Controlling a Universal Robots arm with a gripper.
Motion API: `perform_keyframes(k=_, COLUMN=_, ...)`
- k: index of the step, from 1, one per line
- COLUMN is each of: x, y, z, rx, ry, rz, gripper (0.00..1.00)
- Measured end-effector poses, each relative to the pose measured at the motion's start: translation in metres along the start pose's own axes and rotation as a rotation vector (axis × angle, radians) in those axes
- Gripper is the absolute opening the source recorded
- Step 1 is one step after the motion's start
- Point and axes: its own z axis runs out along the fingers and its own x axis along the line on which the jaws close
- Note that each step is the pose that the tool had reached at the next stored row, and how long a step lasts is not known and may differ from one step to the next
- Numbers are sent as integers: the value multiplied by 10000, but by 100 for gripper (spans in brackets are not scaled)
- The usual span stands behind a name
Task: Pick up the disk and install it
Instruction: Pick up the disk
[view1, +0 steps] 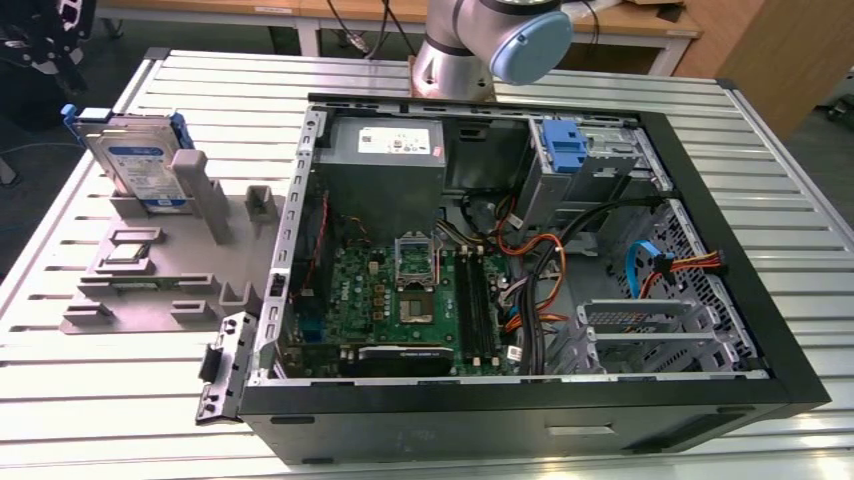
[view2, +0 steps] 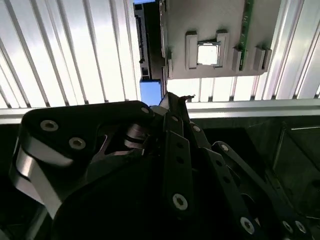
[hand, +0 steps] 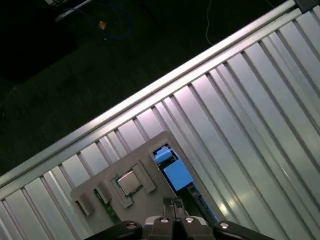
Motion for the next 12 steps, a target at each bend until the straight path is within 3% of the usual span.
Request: perform_keyframes(k=12, x=0, y=0, z=7, rx=-31, ry=97, rz=-2156, gripper=10)
